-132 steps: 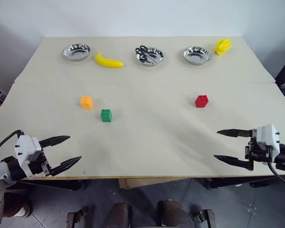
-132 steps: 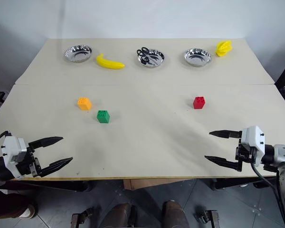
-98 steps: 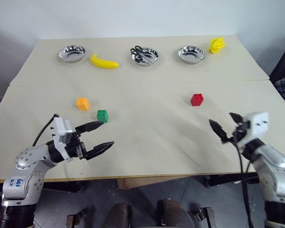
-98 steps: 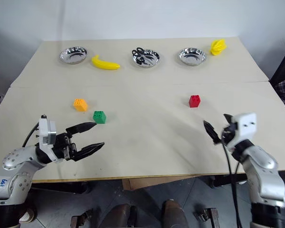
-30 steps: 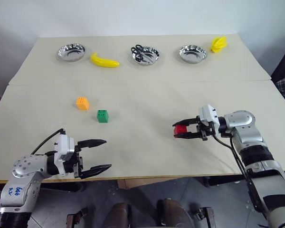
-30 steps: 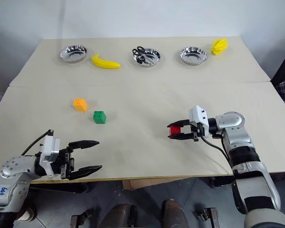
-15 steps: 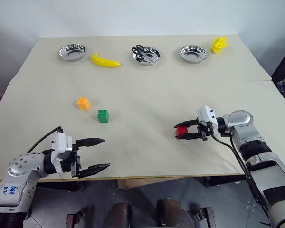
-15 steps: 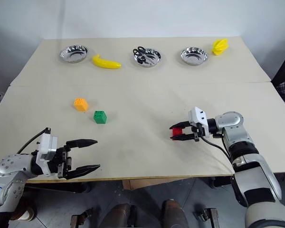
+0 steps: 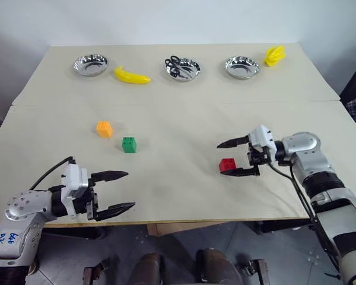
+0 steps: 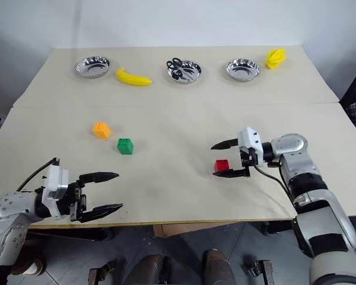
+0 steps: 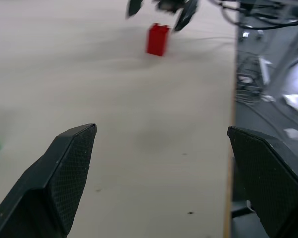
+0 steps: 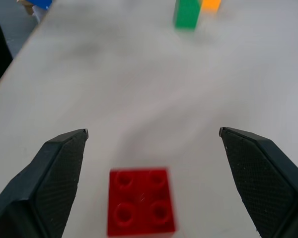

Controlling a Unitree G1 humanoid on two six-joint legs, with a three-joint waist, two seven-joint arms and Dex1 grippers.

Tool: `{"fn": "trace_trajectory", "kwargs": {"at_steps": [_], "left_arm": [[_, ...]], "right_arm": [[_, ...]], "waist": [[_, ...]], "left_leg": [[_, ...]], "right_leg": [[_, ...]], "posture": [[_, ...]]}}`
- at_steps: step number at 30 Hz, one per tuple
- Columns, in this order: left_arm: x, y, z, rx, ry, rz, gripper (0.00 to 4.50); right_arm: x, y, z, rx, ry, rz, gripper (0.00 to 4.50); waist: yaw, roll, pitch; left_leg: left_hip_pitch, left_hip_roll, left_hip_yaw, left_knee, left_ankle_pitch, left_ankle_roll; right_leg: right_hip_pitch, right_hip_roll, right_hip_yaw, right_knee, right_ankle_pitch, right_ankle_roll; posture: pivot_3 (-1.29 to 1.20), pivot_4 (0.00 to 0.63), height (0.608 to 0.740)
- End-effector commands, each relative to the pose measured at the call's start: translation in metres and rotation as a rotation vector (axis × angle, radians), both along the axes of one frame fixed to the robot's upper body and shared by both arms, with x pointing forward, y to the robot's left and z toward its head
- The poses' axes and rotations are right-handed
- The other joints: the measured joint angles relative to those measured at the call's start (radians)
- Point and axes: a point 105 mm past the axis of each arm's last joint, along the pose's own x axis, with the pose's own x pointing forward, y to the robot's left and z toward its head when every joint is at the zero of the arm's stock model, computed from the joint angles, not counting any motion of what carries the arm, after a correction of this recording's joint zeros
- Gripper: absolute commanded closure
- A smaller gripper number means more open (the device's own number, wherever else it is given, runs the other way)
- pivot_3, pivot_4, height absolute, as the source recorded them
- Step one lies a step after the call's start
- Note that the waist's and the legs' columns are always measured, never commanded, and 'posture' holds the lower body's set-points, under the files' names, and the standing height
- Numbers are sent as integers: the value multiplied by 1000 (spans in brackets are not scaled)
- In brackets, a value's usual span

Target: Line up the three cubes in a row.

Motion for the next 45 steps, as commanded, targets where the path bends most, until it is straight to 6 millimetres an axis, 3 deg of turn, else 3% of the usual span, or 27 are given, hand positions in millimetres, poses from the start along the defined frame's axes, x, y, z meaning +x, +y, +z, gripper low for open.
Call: {"fn": "trace_trajectory", "kwargs": {"at_steps": [1, 4, 7, 11, 14, 19, 28, 37, 45], "left_arm": [[-1, 31, -2, -16, -65, 229, 0], [-9, 66, -10, -64, -86, 470, 0], [-23, 106, -12, -131, -127, 743, 0], [-37, 115, -11, -181, -140, 857, 0], [-39, 102, -17, -184, -105, 810, 0], [-18, 71, -16, -178, -93, 702, 0], [57, -7, 9, -231, -16, 708, 0], [103, -23, 3, -148, 53, 926, 0], [122, -54, 6, -136, 168, 866, 0]], "right_arm": [[-16, -9, 26, 115, -16, 22, 27], [-24, -17, 35, 249, -5, -85, 27], [-42, -26, 29, 310, -32, -187, 27], [-62, -31, 30, 361, -52, -274, 27], [-70, -36, 31, 378, -58, -330, 27], [-75, -42, 20, 335, -42, -344, 27], [-85, -35, 10, 252, 46, -265, 27], [-92, -22, 11, 250, 83, -219, 27], [-100, -19, 6, 260, 100, -224, 27]], "waist": [[1, 0, 0], [2, 0, 0], [6, -1, 0], [25, -1, 0], [30, -1, 0], [27, -1, 0], [29, -1, 0], [33, -2, 0], [56, -3, 0]], "left_leg": [[0, 0, 0, 0, 0, 0], [0, 0, 0, -1, -1, 0], [0, 0, 0, -1, -2, 1], [0, 0, 0, 1, -3, 1], [1, 0, 1, 2, -2, 1], [4, 0, 0, 0, -3, 2], [3, 0, -1, 0, -2, 3], [1, -1, 0, 2, -2, 2], [0, -1, 0, 3, -2, 2]], "right_leg": [[0, 0, 0, 0, 0, 0], [0, 0, 0, -1, 0, 0], [0, 0, -1, -2, 0, 0], [2, 0, 0, -2, 0, 0], [5, 0, 1, -6, 0, 1], [11, 0, 1, -14, 0, 0], [11, 1, 0, -13, 2, 4], [5, 2, 1, -5, 2, 4], [5, 2, 1, -5, 2, 4]], "posture": [[0, 150, 740], [0, 150, 740], [0, 150, 740], [0, 150, 740], [0, 150, 740], [0, 150, 740], [0, 150, 740], [0, 150, 740], [0, 150, 740]]}}
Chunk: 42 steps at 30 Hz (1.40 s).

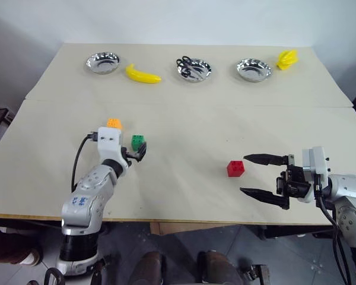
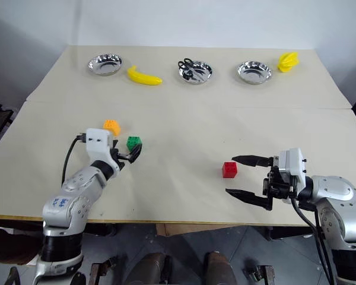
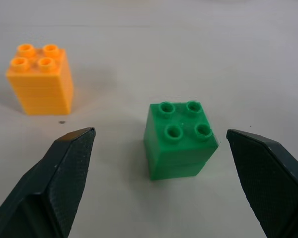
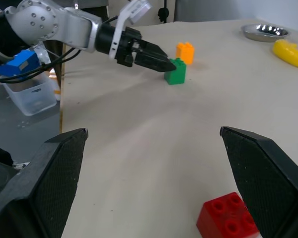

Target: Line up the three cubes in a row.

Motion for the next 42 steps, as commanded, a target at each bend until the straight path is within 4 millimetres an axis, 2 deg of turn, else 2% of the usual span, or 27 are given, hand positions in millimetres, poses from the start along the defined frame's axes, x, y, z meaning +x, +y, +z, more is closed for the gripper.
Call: {"fn": "trace_trajectory", "kwargs": {"at_steps": [1, 7, 10, 18, 21, 24, 27, 30, 33, 36, 37, 42], "left_arm": [[4, -7, 5, 20, 13, -8, 0], [6, -8, -2, 46, 68, 3, 0], [6, -9, 2, 50, 56, 8, 581], [6, -10, 4, 50, 26, -4, 2977], [5, -13, 5, 52, 1, -54, 3006], [-2, -19, 20, 26, -110, -211, 3006], [-31, -29, 35, 79, -249, -588, 3006], [-58, -29, 35, 188, -268, -907, 3006], [-67, -30, 33, 264, -238, -1135, 3006], [-56, -46, 21, 397, -220, -1292, 3006], [-53, -49, 18, 420, -219, -1308, 3006], [-25, -90, -2, 434, -171, -1352, 3006]], "right_arm": [[-7, 4, 8, 21, -38, 15, 27], [-9, 6, 5, 27, -29, 15, 27], [-9, 6, 2, 27, -23, 15, 0], [-8, 9, -4, 35, -13, 14, 0], [-8, 8, -7, 33, -4, 7, 0], [-8, 5, -9, 25, 4, -5, 0], [-10, -2, -9, 4, 7, -26, 0], [-13, -14, -8, -23, 12, -59, 0], [-19, -30, -8, -61, 25, -100, 0], [-32, -47, -9, -103, 51, -153, 0], [-34, -49, -9, -109, 54, -160, 0], [-47, -53, -6, -109, 65, -199, 0]], "waist": [[-2, 0, 0], [-6, -1, 0], [-4, -1, 0], [-3, -1, 0], [-3, -1, 0], [-4, -1, 0], [-7, -1, 0], [-9, 0, 0], [0, 0, 0], [10, 0, 0], [13, 0, 0], [12, -1, 0]], "left_leg": [[0, 0, 0, 0, 0, 0], [0, 0, 1, 0, 0, -1], [0, 0, 1, 0, 1, -1], [0, 0, 1, 0, 1, -1], [0, 0, 1, 0, 1, -1], [0, 0, 1, 0, 1, -1], [0, 0, 1, 0, 1, -2], [0, 0, 1, 0, 1, -2], [0, 0, 1, 0, 1, -2], [1, -1, -3, 0, 2, -1], [1, -1, -3, 0, 2, -1], [0, -2, -1, 0, 1, 1]], "right_leg": [[0, 0, 0, 0, 0, 0], [-1, 0, 0, 3, 0, 0], [-2, 0, 0, 3, 0, 0], [-2, 0, 0, 3, 0, 0], [-2, 0, 0, 3, 0, 0], [-2, 0, 0, 3, 0, 0], [-2, 0, 0, 3, 0, 0], [-3, 0, 0, 3, -1, -2], [-1, 0, 0, 2, -1, -2], [4, -1, -2, -2, -1, -2], [4, -1, -2, -3, -1, -2], [3, 0, -2, 0, 0, 1]], "posture": [[0, 150, 740], [0, 150, 740], [0, 150, 740], [0, 150, 740], [0, 150, 740], [0, 150, 740], [0, 150, 740], [0, 150, 740], [0, 150, 740], [0, 150, 740], [0, 150, 740], [0, 150, 740]]}}
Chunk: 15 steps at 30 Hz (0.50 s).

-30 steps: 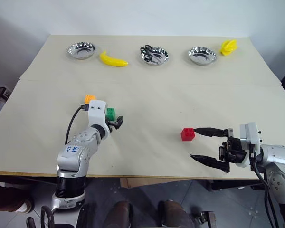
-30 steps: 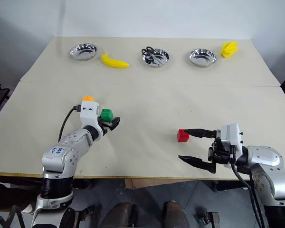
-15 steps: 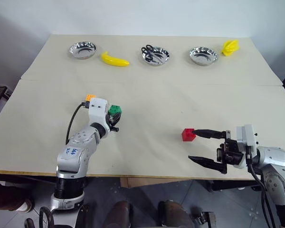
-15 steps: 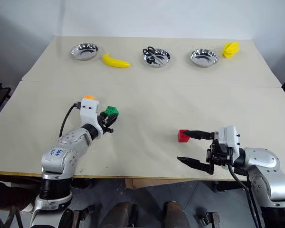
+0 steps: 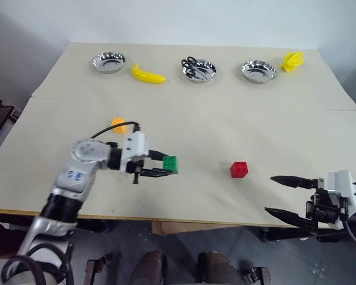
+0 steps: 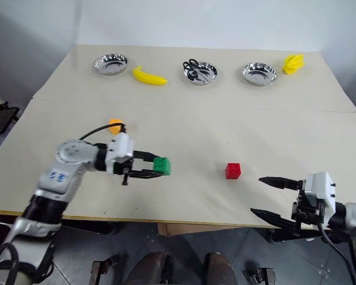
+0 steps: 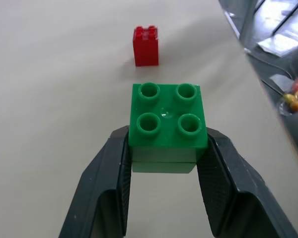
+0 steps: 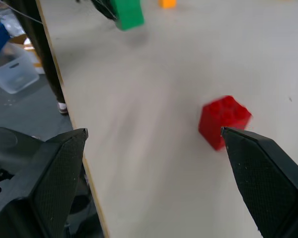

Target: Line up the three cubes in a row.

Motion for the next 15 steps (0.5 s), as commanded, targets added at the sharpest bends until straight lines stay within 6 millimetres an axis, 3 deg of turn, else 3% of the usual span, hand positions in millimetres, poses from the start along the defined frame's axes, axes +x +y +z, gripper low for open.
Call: {"fn": "trace_trajectory", "kwargs": {"at_steps": [1, 9, 15], "left_arm": [[12, -22, -13, 68, -11, -35, 3006], [39, -60, -21, 121, -21, 29, 3006], [33, -70, -24, 146, 34, -30, 3006]], "right_arm": [[-9, 3, 14, 2, -43, 1, 0], [-16, 7, 16, 11, -42, -25, 0], [-20, 13, 17, 24, -43, -23, 0]], "waist": [[-6, -2, 1], [-16, -3, 2], [-14, -3, 2]], "left_leg": [[0, 0, 0, 0, 0, 0], [0, 0, 2, 1, 1, 0], [0, 0, 2, 1, 1, 0]], "right_leg": [[-1, 0, 0, 2, 0, 0], [-3, 0, 2, 5, 0, 0], [-3, 0, 2, 5, 0, 0]], "posture": [[0, 150, 740], [0, 150, 740], [0, 150, 740]]}}
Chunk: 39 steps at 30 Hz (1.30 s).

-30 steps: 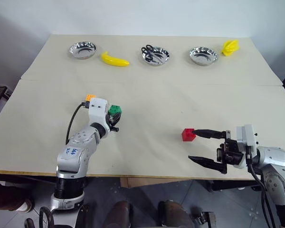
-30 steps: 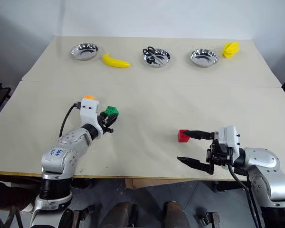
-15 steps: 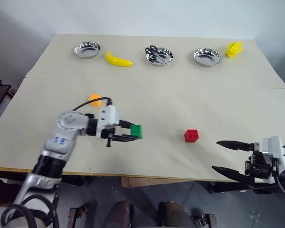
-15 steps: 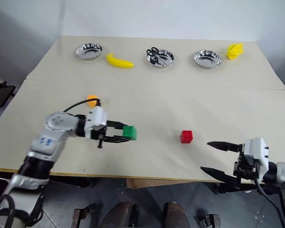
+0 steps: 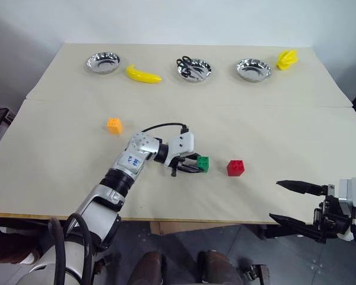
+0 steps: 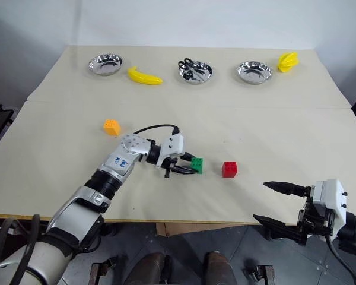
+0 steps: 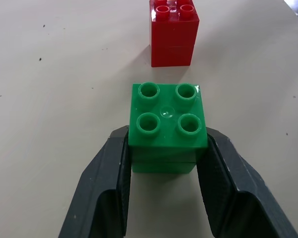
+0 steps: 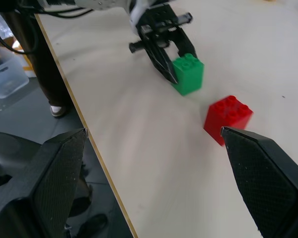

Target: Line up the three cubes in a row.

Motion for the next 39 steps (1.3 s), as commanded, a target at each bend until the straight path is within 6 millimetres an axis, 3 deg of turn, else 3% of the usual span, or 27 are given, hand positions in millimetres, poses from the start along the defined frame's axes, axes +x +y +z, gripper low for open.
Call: {"fn": "trace_trajectory", "kwargs": {"at_steps": [1, 9, 21, 27, 31, 33, 39], "left_arm": [[-7, -2, 0, 24, 18, -57, 3006], [-16, 6, -7, 67, 31, -78, 3006], [-13, 6, -9, 50, 61, -6, 3006], [-22, 6, -9, 36, 96, -14, 1069], [-23, 8, 2, -30, 44, -1, 27], [-22, 12, 11, -82, 11, 12, 27], [-30, 83, 25, -206, -67, 150, 27]], "right_arm": [[-3, 3, 9, 12, -35, 4, 0], [-5, 6, 9, 19, -26, 19, 0], [0, 8, 8, 21, -25, 31, 0], [1, 9, 6, 22, -22, 35, 0], [2, 10, 6, 24, -20, 41, 0], [3, 11, 5, 25, -18, 45, 0], [8, 16, 4, 36, -12, 87, 0]], "waist": [[0, 0, 0], [-1, 0, 0], [-1, 0, 0], [-2, 0, 0], [-1, 0, 0], [-1, 0, 0], [-14, 1, -1]], "left_leg": [[0, 0, 0, 0, 0, 0], [0, 0, 0, 0, 0, 0], [1, 0, 0, 1, 0, 0], [0, 0, 0, 1, 1, -1], [0, 0, 0, 2, 1, -1], [0, 0, 0, 1, 1, -1], [1, 1, 0, 1, 1, -2]], "right_leg": [[0, 0, 0, 0, 0, 0], [0, 0, 0, 0, 0, 0], [0, 0, 1, 0, 0, 0], [-1, 0, 1, 1, 0, 0], [-1, 0, 2, 1, 0, 0], [-1, 0, 2, 1, 0, 0], [-3, 1, 3, 2, 0, 0]], "posture": [[0, 150, 740], [0, 150, 740], [0, 150, 740], [0, 150, 740], [0, 150, 740], [0, 150, 740], [0, 150, 740]]}}
